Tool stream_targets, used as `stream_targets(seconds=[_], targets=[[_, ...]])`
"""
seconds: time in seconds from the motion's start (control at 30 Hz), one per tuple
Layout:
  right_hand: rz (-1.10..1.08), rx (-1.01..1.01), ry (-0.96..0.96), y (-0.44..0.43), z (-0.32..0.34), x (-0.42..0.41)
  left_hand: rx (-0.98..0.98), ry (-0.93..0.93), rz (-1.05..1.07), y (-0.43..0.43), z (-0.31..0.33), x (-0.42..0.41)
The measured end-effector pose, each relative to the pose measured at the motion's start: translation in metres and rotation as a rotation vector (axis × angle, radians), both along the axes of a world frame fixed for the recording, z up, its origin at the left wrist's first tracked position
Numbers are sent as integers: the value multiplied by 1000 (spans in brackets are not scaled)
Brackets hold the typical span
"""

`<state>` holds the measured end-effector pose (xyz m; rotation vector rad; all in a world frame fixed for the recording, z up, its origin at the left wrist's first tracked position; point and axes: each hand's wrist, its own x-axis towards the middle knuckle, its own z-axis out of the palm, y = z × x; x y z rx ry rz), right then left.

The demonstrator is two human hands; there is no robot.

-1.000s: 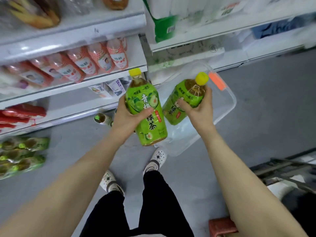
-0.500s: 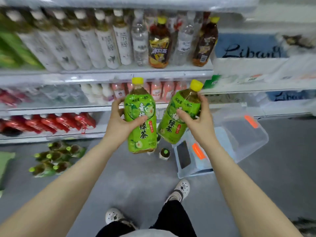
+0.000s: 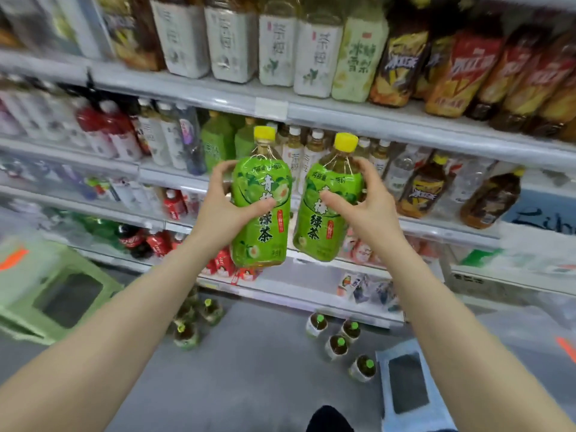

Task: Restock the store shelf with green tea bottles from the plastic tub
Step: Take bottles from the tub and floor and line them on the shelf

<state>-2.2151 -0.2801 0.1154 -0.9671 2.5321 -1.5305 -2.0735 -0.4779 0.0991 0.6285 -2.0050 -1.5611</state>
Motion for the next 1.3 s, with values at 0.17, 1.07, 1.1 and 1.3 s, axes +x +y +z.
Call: stream_targets(seconds=[0.17, 1.07, 1.1, 1.3], targets=[[105, -3, 69, -52, 62, -14, -33, 102, 79, -48, 51, 0], [139, -334, 330, -246, 385, -212, -345, 457, 178, -221, 326, -158], [131, -322, 329, -249, 384, -218, -335, 464, 165, -225, 326, -160], [121, -264, 256, -268, 370, -246, -310, 457, 104, -236, 325, -169]])
